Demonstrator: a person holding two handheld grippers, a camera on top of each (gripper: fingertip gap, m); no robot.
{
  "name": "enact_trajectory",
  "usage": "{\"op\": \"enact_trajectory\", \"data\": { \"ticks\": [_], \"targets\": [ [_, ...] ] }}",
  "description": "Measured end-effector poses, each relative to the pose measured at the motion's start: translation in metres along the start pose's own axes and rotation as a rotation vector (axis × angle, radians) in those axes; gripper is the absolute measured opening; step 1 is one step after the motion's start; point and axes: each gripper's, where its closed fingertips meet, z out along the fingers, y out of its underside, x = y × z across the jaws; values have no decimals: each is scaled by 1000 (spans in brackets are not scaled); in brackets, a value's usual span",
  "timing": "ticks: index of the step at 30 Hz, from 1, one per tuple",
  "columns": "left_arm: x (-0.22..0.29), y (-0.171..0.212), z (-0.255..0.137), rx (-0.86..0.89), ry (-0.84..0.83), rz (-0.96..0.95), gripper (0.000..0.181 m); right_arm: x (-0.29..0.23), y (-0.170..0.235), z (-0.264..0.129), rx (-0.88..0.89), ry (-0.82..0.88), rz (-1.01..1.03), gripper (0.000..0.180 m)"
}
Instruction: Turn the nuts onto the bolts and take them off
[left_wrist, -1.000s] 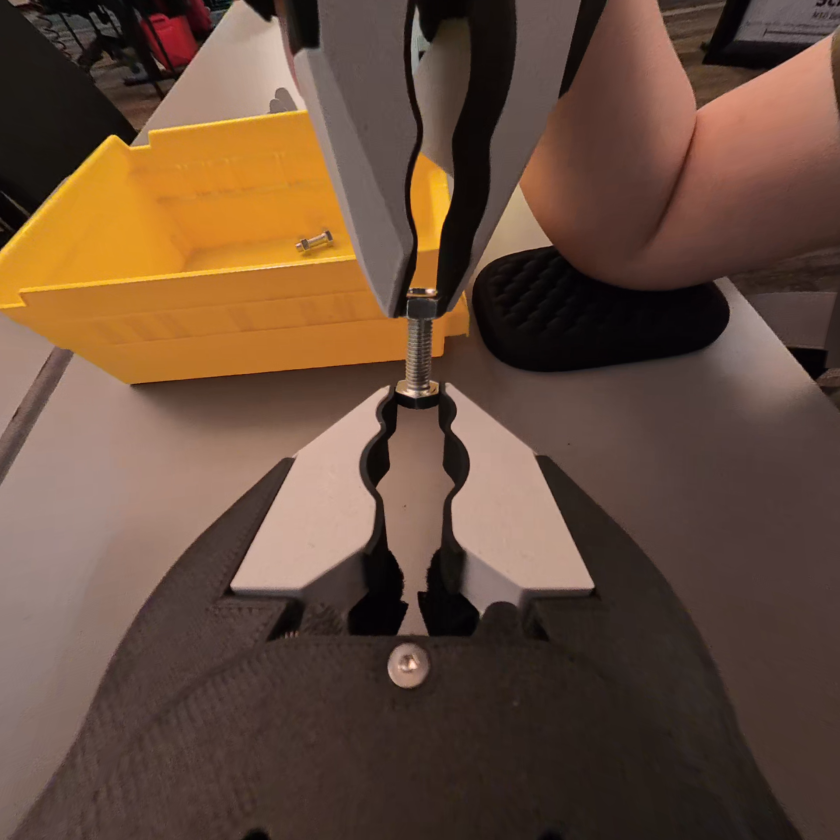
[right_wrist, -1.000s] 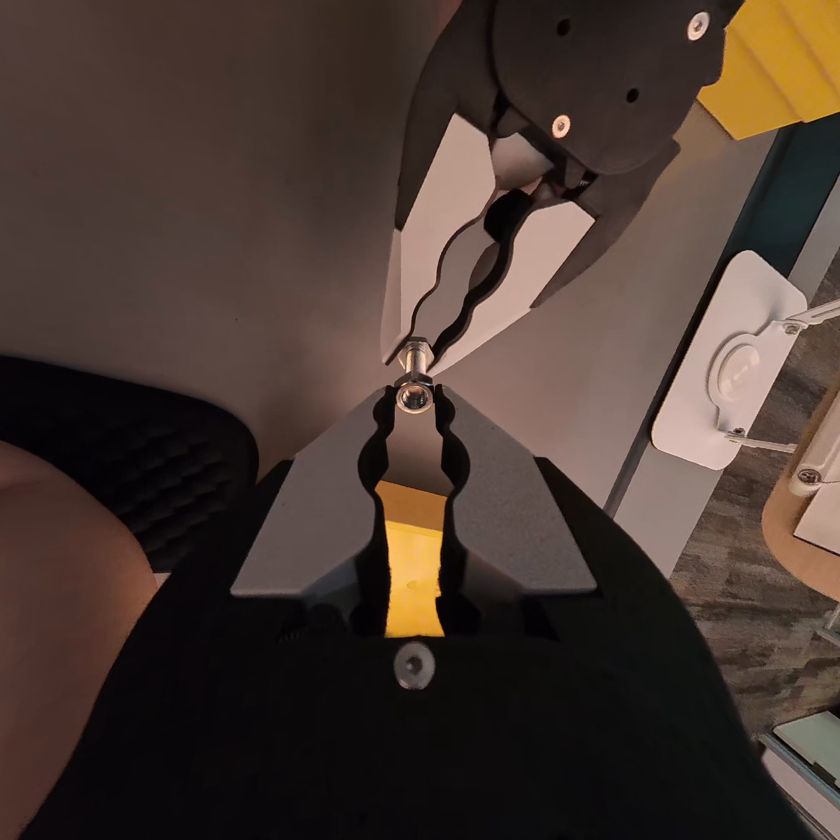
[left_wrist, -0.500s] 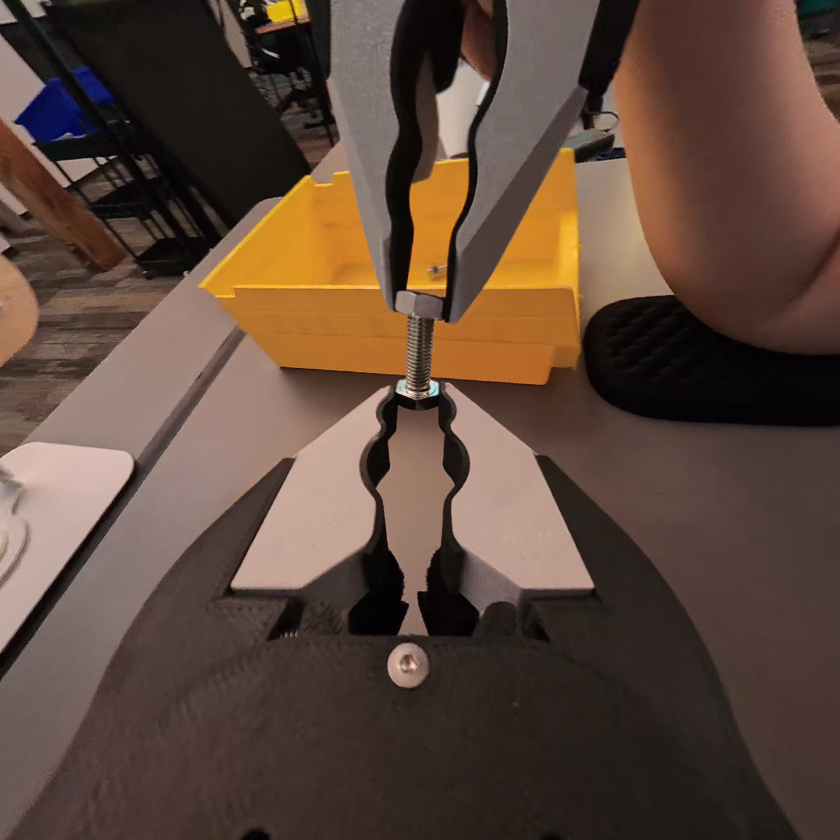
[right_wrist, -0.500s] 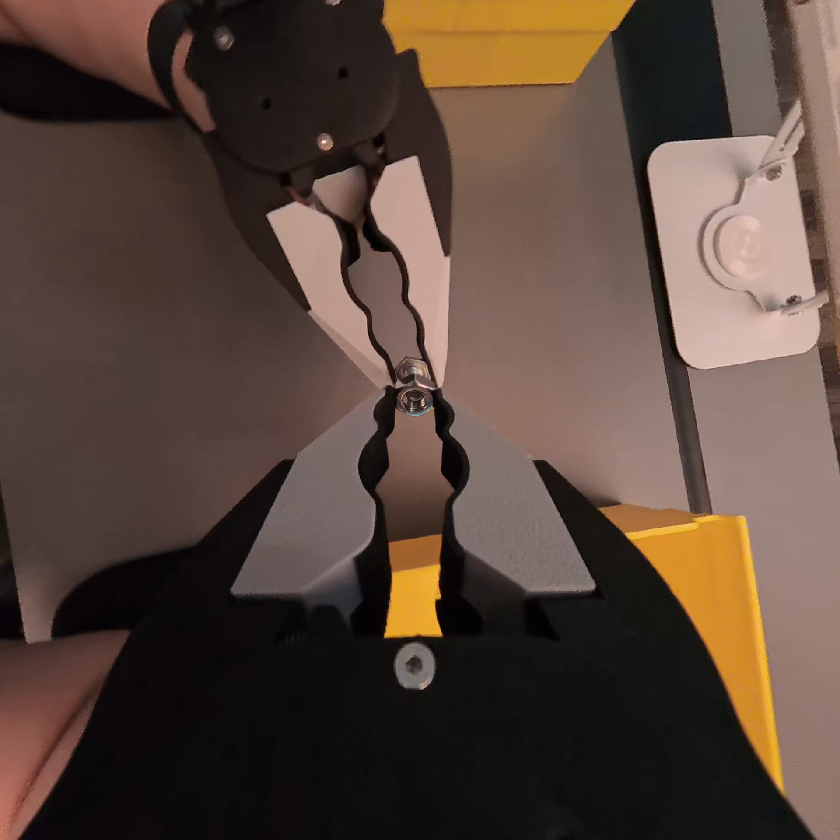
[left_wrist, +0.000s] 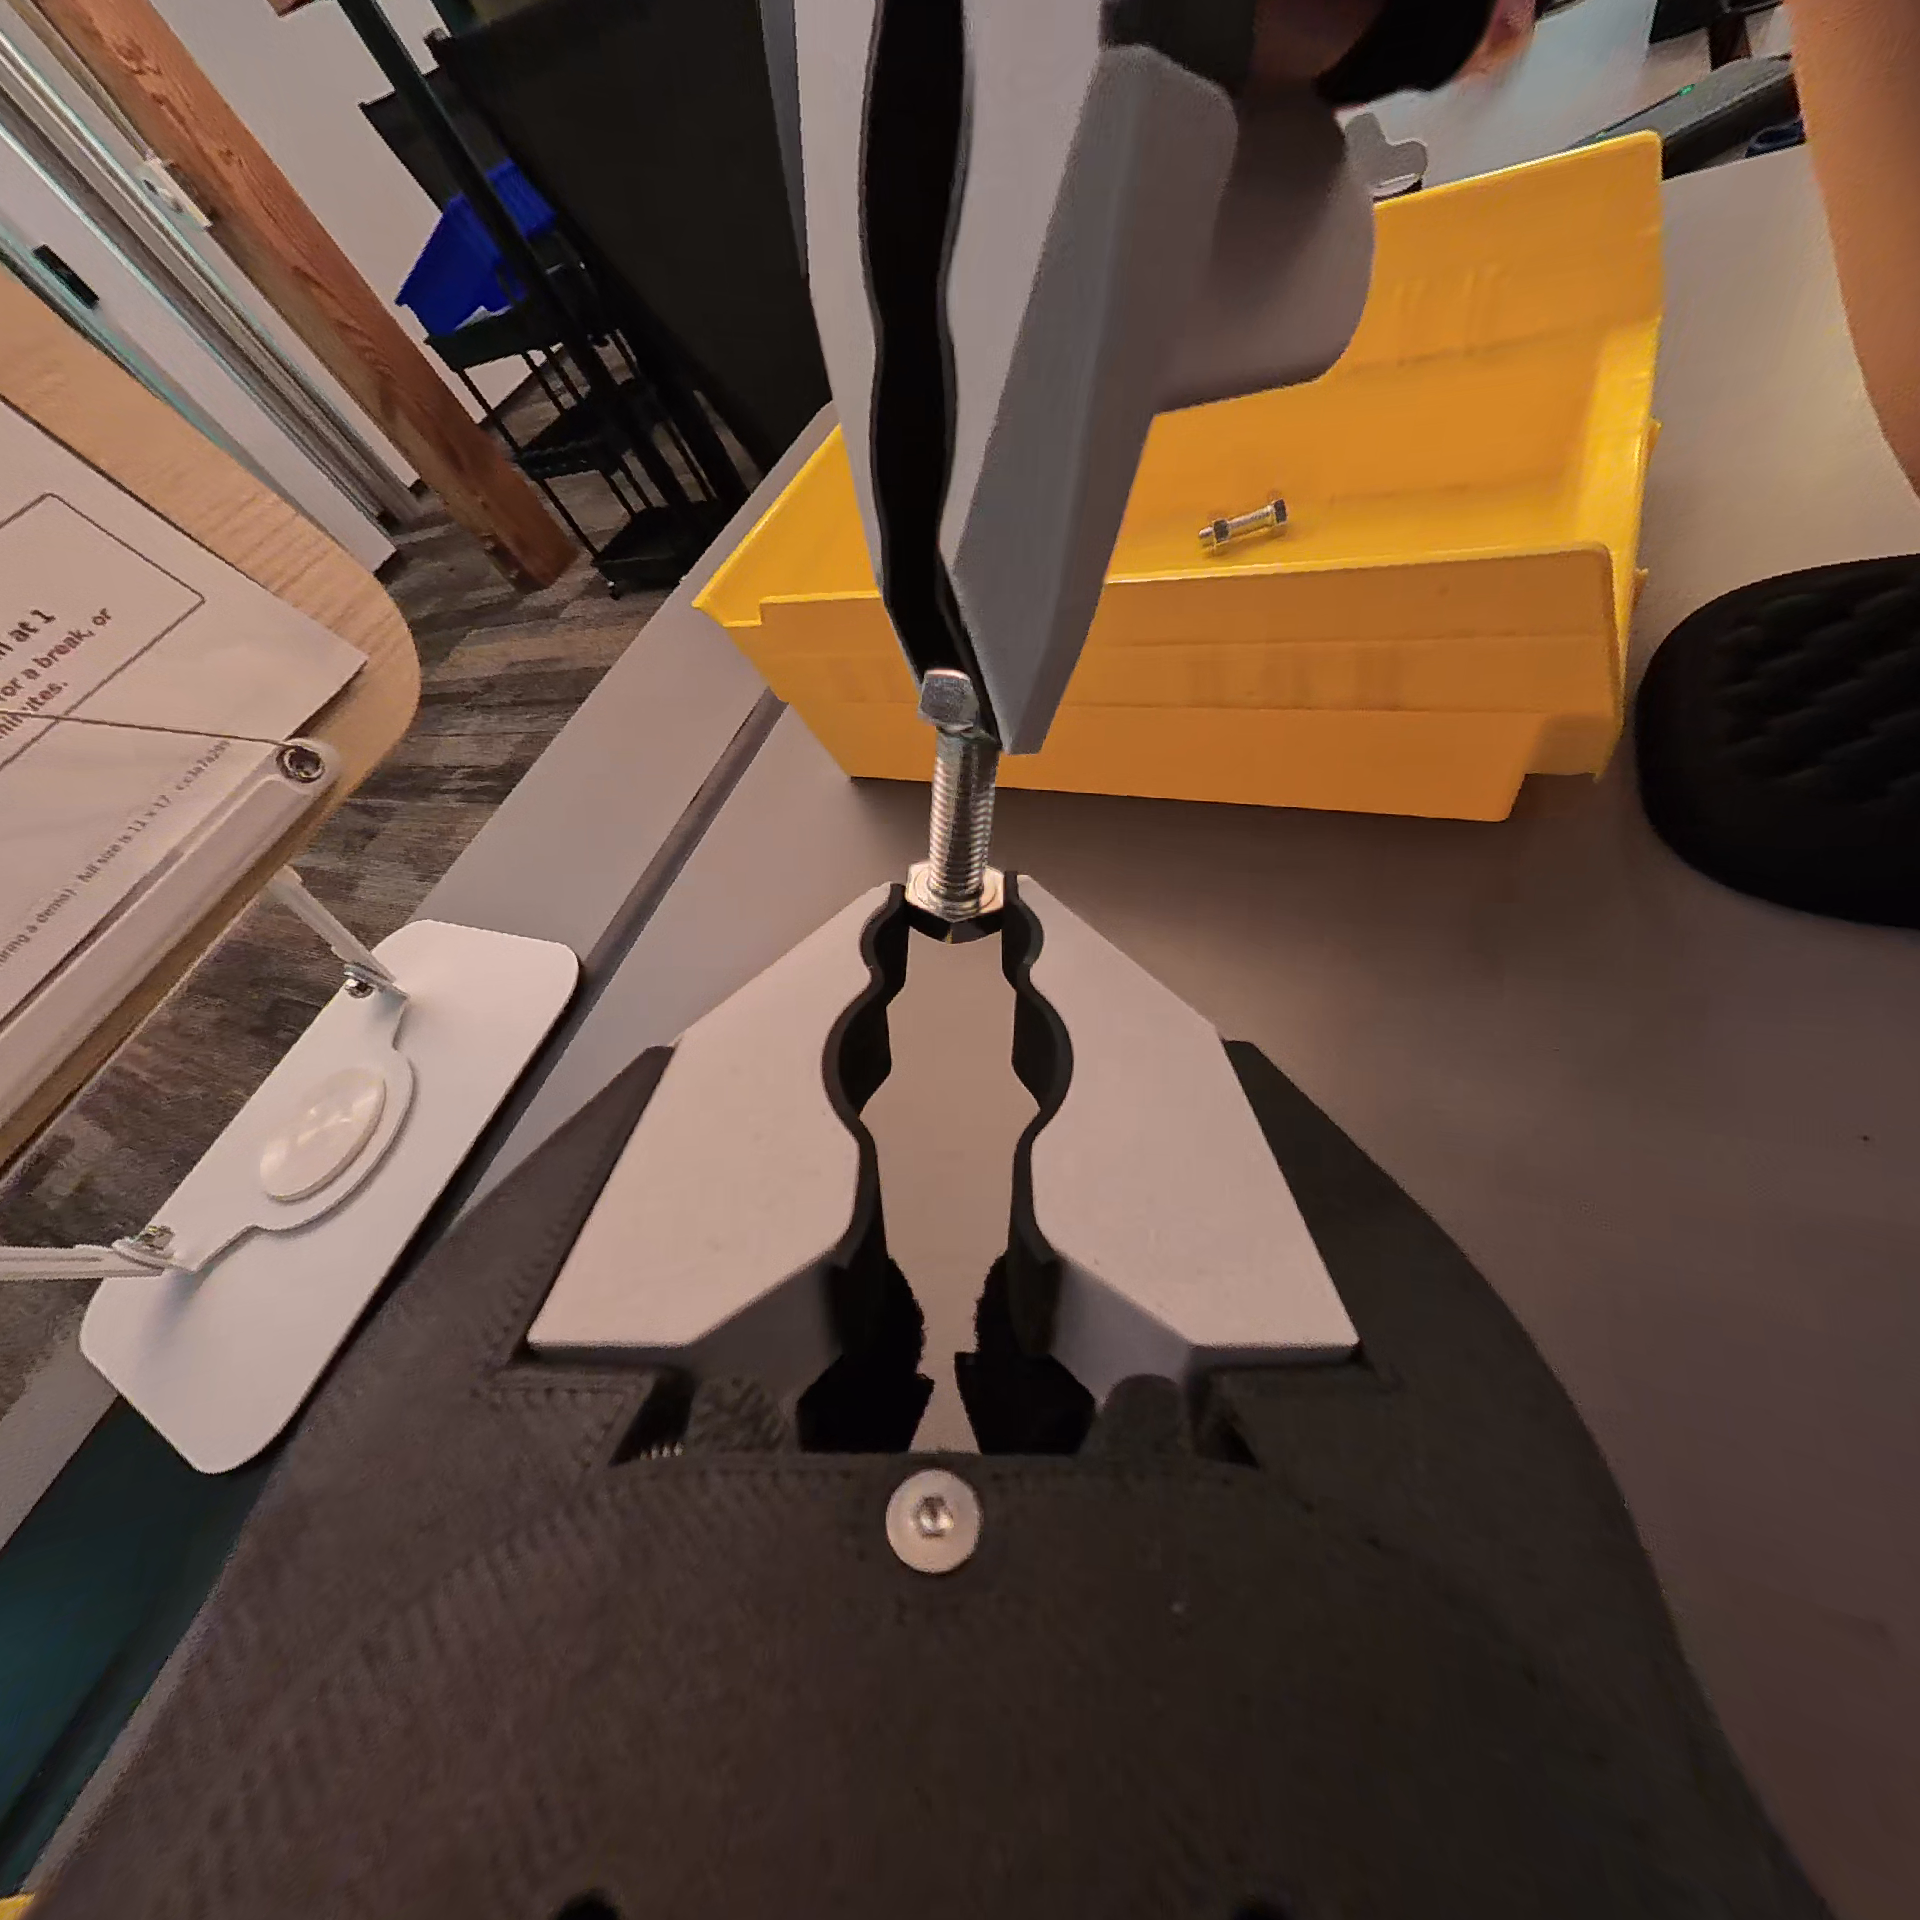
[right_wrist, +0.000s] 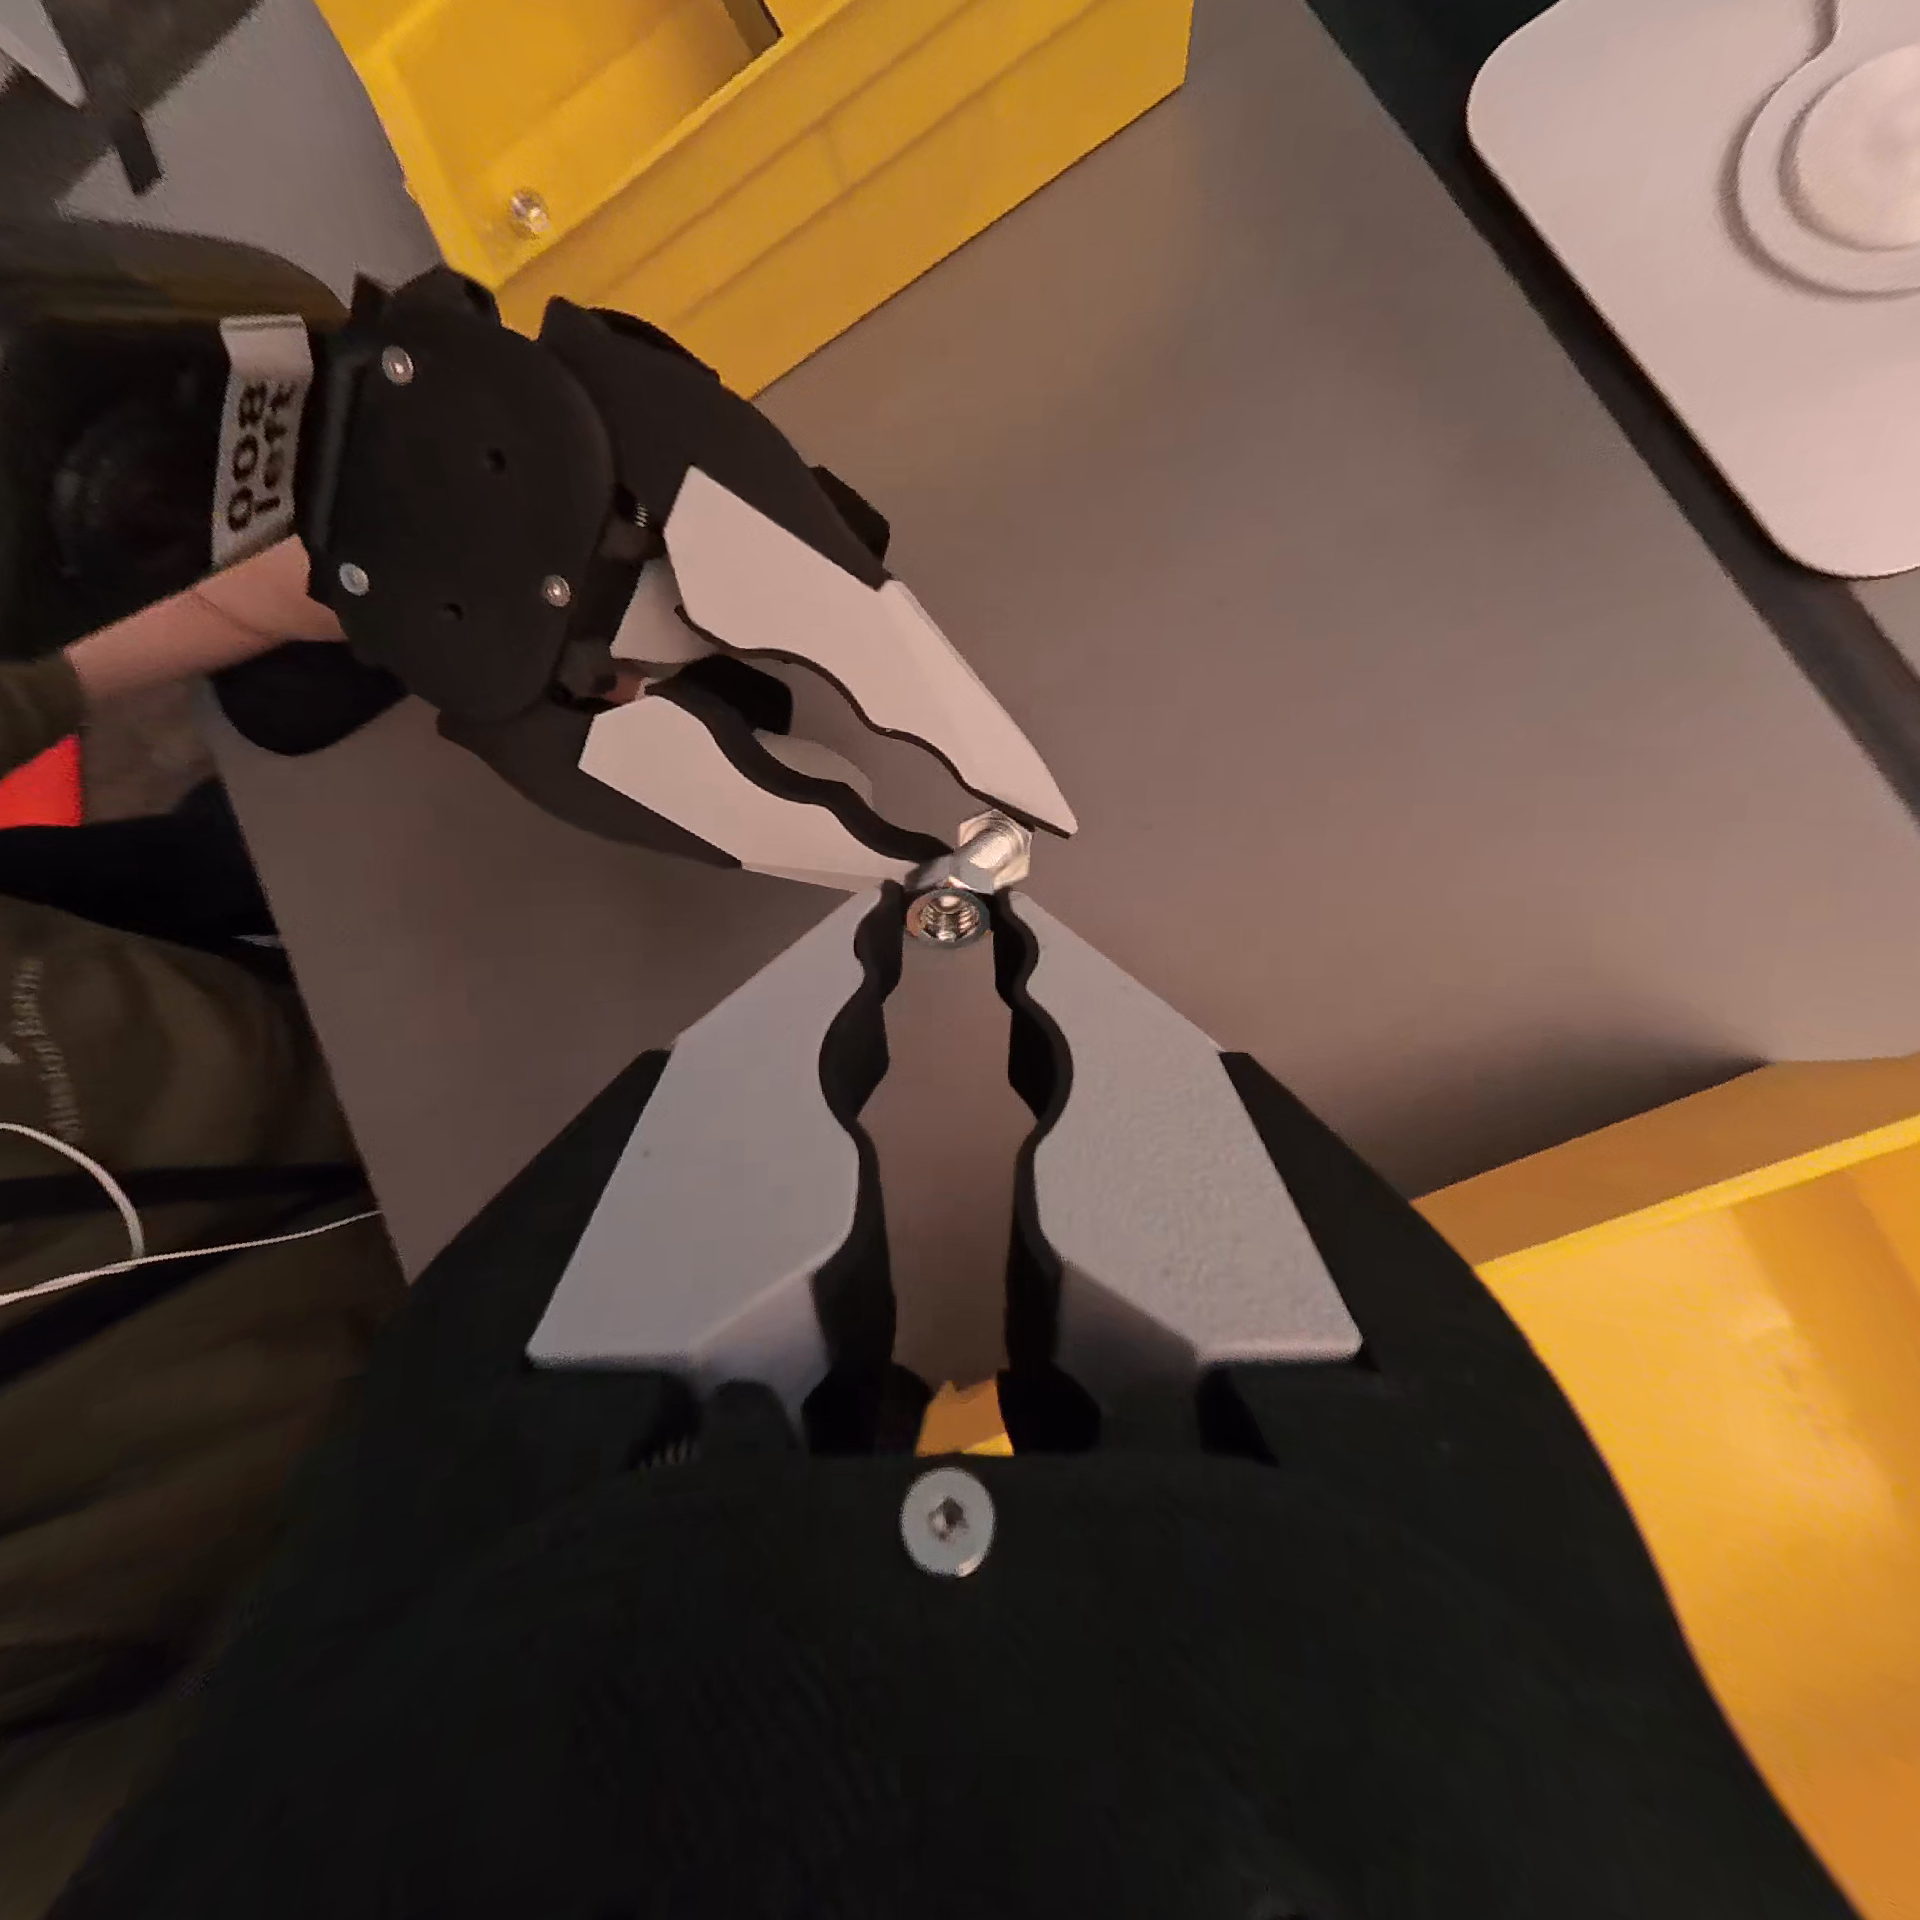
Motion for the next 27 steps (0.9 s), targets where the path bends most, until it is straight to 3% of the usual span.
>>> {"op": "enact_trajectory", "data": {
  "ticks": [3,9,20,27],
  "targets": [
    [5,-1,1,5,15,26,16,-6,2,1,-12,-65,19,15],
    [8,0,3,6,30,26,16,-4,7,0,-49,3,-104,15],
    [24,5,6,-28,182,-64,16,0,24,0,-135,211,-716,16],
    [28,13,8,-72,207,-49,16,-5,25,-2,-106,245,-921,16]
  ]
}}
